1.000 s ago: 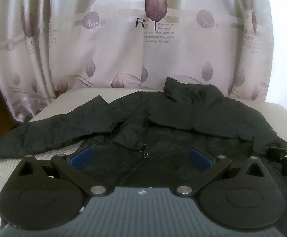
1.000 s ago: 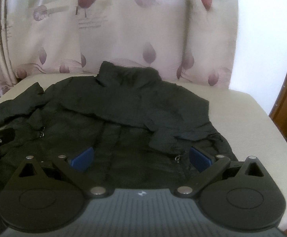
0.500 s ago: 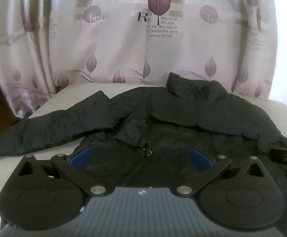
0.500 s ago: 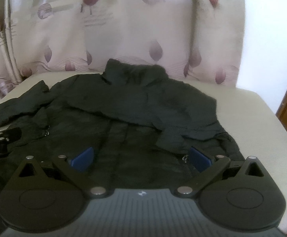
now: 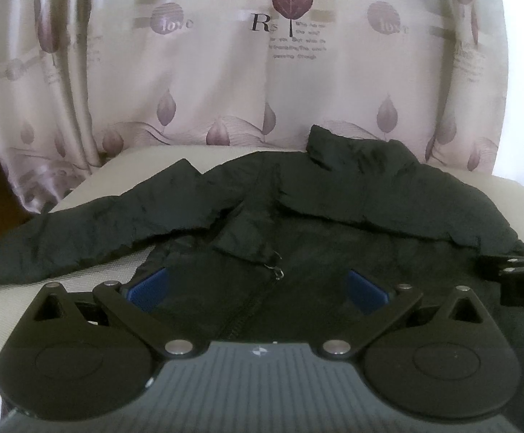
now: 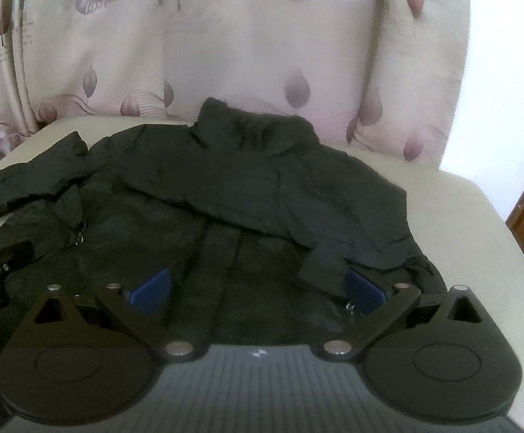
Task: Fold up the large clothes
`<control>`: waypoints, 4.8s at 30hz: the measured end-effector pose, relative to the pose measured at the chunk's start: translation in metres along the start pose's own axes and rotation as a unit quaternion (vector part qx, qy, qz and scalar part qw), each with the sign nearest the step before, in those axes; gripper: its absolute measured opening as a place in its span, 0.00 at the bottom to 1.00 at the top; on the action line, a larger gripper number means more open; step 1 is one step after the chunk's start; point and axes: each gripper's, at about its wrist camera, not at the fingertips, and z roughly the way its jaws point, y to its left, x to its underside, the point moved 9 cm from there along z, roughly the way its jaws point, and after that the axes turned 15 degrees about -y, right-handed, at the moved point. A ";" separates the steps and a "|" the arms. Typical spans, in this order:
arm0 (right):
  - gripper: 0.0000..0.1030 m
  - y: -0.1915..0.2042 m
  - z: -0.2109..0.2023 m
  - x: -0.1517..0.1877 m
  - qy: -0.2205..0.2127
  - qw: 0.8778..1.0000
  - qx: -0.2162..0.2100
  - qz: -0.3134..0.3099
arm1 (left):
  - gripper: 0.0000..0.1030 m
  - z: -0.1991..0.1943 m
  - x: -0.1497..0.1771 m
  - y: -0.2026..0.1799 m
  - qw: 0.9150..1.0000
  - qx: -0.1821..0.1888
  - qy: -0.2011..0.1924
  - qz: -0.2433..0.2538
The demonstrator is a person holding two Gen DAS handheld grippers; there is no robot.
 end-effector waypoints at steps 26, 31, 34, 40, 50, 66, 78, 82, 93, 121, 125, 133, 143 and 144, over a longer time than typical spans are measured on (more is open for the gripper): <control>0.67 0.112 0.160 -0.016 -0.055 0.975 -0.083 -0.200 | 1.00 -0.011 0.011 0.046 0.999 -0.005 0.020 -0.044; 0.55 0.116 0.194 -0.014 -0.060 0.968 -0.063 -0.237 | 1.00 -0.008 0.017 0.054 0.998 -0.011 0.033 -0.051; 0.10 0.104 0.204 -0.018 -0.054 0.971 -0.059 -0.227 | 1.00 -0.007 0.019 0.057 0.998 -0.017 0.040 -0.050; 0.07 -0.028 0.161 -0.084 -0.126 0.986 0.019 -0.107 | 1.00 -0.017 0.014 0.060 0.998 -0.026 0.036 -0.040; 0.07 -0.371 -0.018 -0.087 -0.176 0.950 0.229 0.118 | 1.00 -0.029 0.003 0.034 0.999 -0.014 0.030 -0.027; 0.09 -0.549 -0.074 0.181 -0.175 0.762 0.189 0.594 | 1.00 -0.040 0.000 -0.027 0.999 0.001 0.034 0.020; 0.71 -0.547 -0.027 0.186 -0.114 0.770 0.203 0.595 | 1.00 -0.040 0.006 -0.050 0.998 0.013 0.042 0.038; 0.71 -0.552 -0.011 0.180 -0.107 0.780 0.193 0.585 | 1.00 -0.036 0.008 -0.047 0.998 0.002 0.053 0.026; 0.10 -0.558 -0.014 0.139 -0.171 0.785 0.188 0.565 | 1.00 -0.043 0.007 -0.038 0.998 -0.004 0.057 0.026; 0.10 0.008 0.119 -0.059 -0.095 0.944 -0.222 0.225 | 1.00 -0.063 0.021 0.051 0.998 -0.003 0.048 -0.048; 0.10 0.052 0.133 -0.048 -0.088 0.952 -0.232 0.178 | 1.00 -0.060 0.027 0.060 0.996 -0.006 0.057 -0.064; 0.35 0.094 0.142 -0.025 -0.034 0.960 -0.256 0.107 | 1.00 -0.065 0.027 0.062 0.997 -0.012 0.051 -0.058; 0.85 0.010 -0.010 0.014 -0.045 0.964 -0.261 0.019 | 1.00 -0.068 0.023 0.102 0.993 -0.042 0.045 -0.101; 0.85 -0.002 -0.028 0.025 -0.047 0.968 -0.248 -0.001 | 1.00 -0.068 0.023 0.109 0.992 -0.046 0.043 -0.109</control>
